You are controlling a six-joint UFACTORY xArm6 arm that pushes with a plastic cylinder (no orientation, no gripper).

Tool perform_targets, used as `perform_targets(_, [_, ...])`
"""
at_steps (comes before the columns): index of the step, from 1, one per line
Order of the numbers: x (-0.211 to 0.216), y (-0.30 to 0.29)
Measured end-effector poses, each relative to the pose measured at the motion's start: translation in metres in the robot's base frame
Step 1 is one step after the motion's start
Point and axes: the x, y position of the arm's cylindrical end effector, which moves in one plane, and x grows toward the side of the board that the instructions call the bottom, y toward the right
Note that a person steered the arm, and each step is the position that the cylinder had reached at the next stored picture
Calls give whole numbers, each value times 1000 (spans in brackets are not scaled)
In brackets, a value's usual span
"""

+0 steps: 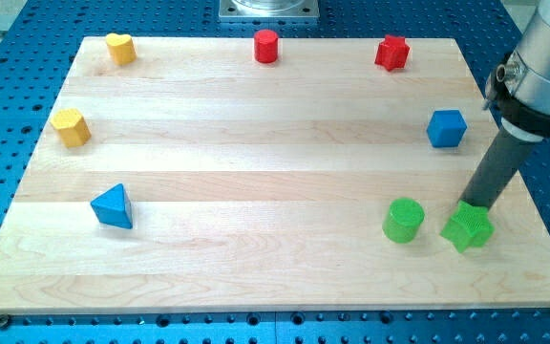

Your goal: Push the green circle to the bottom left corner of the board

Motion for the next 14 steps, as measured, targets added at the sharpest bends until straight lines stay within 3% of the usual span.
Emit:
perform_targets(1, [23, -8])
perform_targets(2, [16, -7])
perform_targets(3, [0, -33])
perform_targets(5, [12, -118])
perform_targets(9, [27, -100])
perform_targets(11, [42, -149])
perform_targets(12, [62, -148])
perform_targets(14, [59, -158])
